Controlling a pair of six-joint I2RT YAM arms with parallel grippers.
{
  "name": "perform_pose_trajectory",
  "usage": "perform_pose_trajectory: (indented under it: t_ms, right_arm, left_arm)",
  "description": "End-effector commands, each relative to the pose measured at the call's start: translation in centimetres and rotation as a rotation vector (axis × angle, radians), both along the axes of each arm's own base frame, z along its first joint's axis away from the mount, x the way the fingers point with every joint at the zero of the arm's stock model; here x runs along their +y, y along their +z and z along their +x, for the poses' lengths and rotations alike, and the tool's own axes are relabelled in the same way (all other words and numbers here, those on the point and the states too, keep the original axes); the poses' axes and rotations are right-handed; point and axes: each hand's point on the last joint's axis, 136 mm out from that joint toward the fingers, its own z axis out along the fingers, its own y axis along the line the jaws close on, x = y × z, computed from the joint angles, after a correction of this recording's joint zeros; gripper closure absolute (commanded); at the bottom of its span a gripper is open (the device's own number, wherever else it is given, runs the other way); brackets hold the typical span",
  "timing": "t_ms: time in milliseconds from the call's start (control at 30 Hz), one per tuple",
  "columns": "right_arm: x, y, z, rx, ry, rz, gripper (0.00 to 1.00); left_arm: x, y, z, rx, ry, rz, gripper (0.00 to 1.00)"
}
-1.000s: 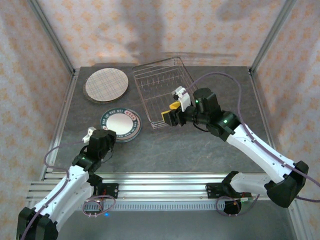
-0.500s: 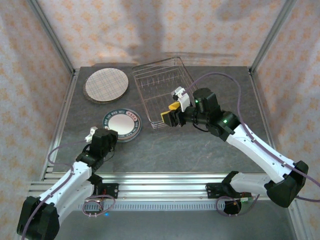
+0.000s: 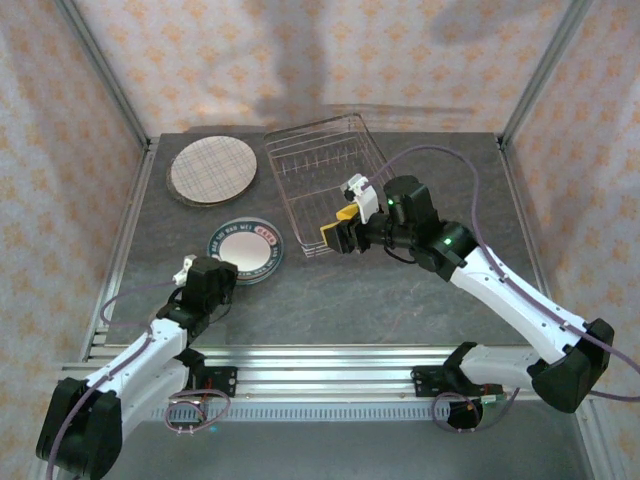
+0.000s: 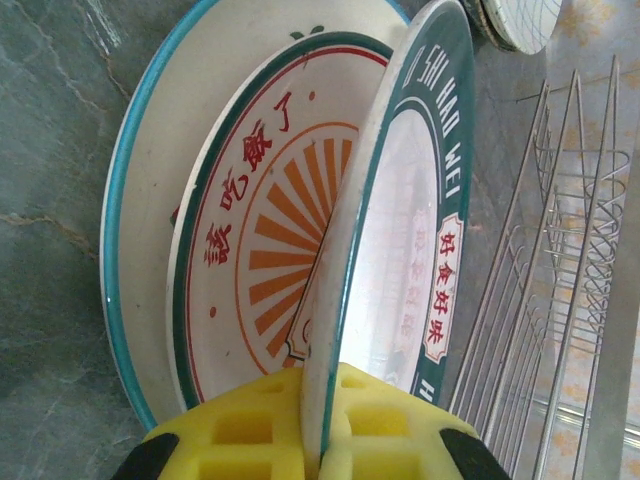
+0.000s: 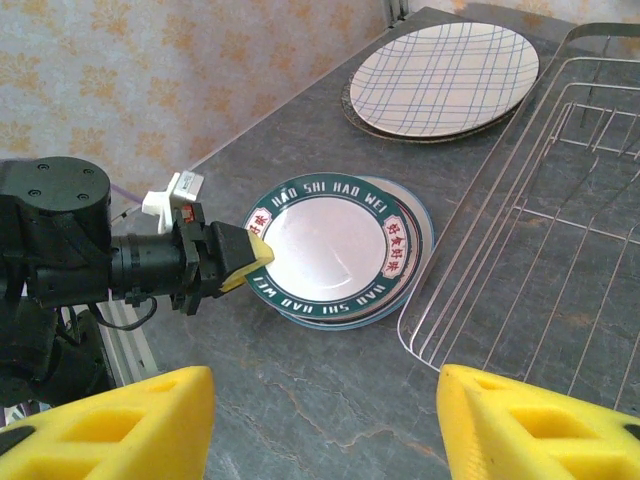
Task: Unload the plates from the dish rack
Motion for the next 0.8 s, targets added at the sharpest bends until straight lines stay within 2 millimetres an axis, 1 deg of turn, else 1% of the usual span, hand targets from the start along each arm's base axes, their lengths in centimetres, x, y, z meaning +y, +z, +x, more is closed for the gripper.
perform_pose_trajectory:
  t_ms: [0,467,533,567,633,767]
  right_arm:
    - [0.5,1.8,-0.1,-0.026,0.014,0.045,0.4]
    - [0.9,2.3,-0.4,-0.035,0.039,0.063,0.39]
    - [1.2,1.5,0.0,-0.018,0.038,0.047,0.39]
    - [1.2,1.5,0.0,-0.017,0.038,0.046,0.39]
    - [1.2,1.4,0.1,-0.015,0.038,0.044,0.39]
    - [1.3,1.4,0.2,-0.011,0.034,0.045,0.39]
  left_arm:
    - [0.0,1.0,0.9,-0.061,0.013,-0.025,1.0]
    - [0.1,0.1,1.1,-0.029,0.003,-0.024,1.0]
    - [0.1,0.0,1.2,-0.024,0.004,-0.025,1.0]
    - [0.1,0.0,1.2,-0.021,0.004,-0.023,1.0]
    - [0.1,-0.2,1.1,-0.013,0.002,-0.024,0.96]
    - [0.1,-0.5,1.1,0.001,-0.004,-0.022,0.94]
